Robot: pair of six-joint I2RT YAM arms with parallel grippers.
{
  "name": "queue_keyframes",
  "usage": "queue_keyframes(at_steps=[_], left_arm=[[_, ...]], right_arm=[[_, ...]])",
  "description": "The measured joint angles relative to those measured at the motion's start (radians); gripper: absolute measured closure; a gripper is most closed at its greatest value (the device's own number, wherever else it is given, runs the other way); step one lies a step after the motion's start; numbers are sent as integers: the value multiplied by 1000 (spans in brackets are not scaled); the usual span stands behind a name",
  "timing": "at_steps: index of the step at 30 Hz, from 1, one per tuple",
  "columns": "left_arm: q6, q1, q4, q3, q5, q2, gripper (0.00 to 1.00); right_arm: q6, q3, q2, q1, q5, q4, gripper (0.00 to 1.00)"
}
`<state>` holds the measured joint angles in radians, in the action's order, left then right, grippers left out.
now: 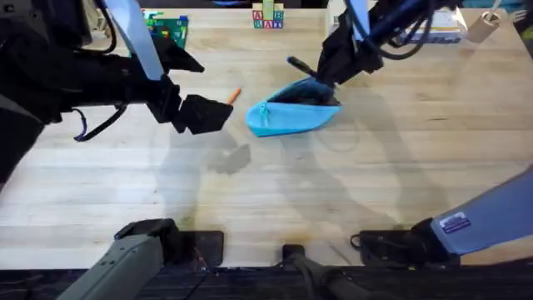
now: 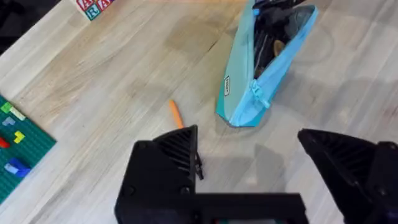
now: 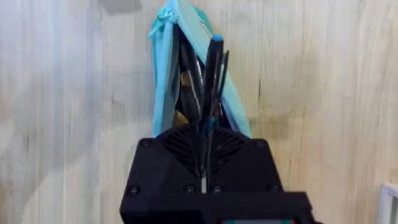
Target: Unzip the bag, pick up the pens from the table one at a time and place them inside, then zip the bag closed.
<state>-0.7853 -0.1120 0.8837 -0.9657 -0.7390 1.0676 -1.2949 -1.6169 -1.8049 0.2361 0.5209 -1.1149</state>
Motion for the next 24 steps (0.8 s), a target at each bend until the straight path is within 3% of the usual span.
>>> queue_keyframes(at_steps=[14, 18, 24], left_arm=[[0, 0, 0, 0, 0, 0, 6], [0, 0, 4, 0, 0, 0, 5], [0, 0, 4, 0, 0, 0, 5]], right_arm=[[0, 0, -158, 46, 34, -1, 968], [0, 0, -158, 46, -33, -52, 968], [0, 0, -158, 46, -42, -46, 968]])
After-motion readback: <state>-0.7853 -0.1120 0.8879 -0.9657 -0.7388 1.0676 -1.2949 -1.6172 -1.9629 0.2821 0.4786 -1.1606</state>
